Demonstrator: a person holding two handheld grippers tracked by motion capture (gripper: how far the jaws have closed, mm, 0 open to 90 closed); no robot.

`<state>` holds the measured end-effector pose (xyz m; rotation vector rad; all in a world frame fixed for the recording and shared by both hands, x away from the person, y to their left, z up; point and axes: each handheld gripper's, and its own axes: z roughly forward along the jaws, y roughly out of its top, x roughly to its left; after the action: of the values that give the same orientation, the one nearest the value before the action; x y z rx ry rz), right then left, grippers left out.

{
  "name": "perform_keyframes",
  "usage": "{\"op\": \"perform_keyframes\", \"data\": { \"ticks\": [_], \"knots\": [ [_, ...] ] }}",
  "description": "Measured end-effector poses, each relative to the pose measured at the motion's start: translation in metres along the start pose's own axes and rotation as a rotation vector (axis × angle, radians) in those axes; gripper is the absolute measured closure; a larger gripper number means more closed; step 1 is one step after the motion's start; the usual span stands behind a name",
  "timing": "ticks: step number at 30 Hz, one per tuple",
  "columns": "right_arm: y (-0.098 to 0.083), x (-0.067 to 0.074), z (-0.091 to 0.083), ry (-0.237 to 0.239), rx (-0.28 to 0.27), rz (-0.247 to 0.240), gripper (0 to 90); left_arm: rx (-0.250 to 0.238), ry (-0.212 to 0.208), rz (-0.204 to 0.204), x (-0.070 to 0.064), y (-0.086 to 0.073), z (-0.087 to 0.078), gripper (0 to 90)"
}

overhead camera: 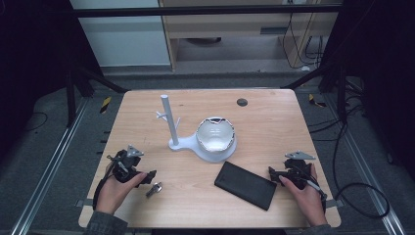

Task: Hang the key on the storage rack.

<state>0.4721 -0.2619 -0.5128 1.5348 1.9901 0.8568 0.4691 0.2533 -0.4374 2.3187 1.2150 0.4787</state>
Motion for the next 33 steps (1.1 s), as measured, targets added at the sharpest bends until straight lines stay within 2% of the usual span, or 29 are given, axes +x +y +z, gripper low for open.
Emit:
{"op": "perform_keyframes", "data": {
  "ticks": [4,8,10,12,14,18,22,25,28,33],
  "knots": [
    [0.0,0.0,0.0,0.001,0.0,0.0,0.9,0.076,-0.064,0.045,-0.012,0.017,-0.007,11.1],
    [-0.001,0.0,-0.001,0.002,-0.001,0.004,0.9,0.15,-0.09,0.071,-0.024,0.022,-0.005,11.3],
    [-0.001,0.0,-0.001,0.002,-0.001,0.005,0.9,0.168,-0.092,0.085,-0.028,0.021,-0.005,11.4],
    [-0.001,0.0,-0.001,-0.001,0.0,-0.001,0.9,0.197,-0.099,0.103,-0.038,0.019,-0.004,11.7],
    [-0.002,0.0,-0.002,0.002,0.0,-0.002,0.9,0.213,-0.08,0.122,-0.042,0.018,-0.003,12.6],
    [-0.002,0.0,-0.002,0.004,-0.001,-0.005,0.9,0.221,-0.078,0.138,-0.046,0.015,-0.004,16.2],
    [-0.002,0.0,-0.002,0.004,-0.001,-0.005,0.9,0.219,-0.083,0.131,-0.047,0.01,-0.004,23.0],
    [-0.003,0.001,-0.002,0.002,0.0,-0.007,0.9,0.229,-0.104,0.128,-0.047,0.006,-0.003,28.2],
    [-0.003,0.001,-0.003,0.002,0.0,-0.006,0.9,0.239,-0.102,0.135,-0.049,0.003,-0.001,30.4],
    [-0.003,0.001,-0.003,0.001,0.0,-0.006,0.9,0.248,-0.104,0.123,-0.047,0.0,0.002,33.9]
  ]
}}
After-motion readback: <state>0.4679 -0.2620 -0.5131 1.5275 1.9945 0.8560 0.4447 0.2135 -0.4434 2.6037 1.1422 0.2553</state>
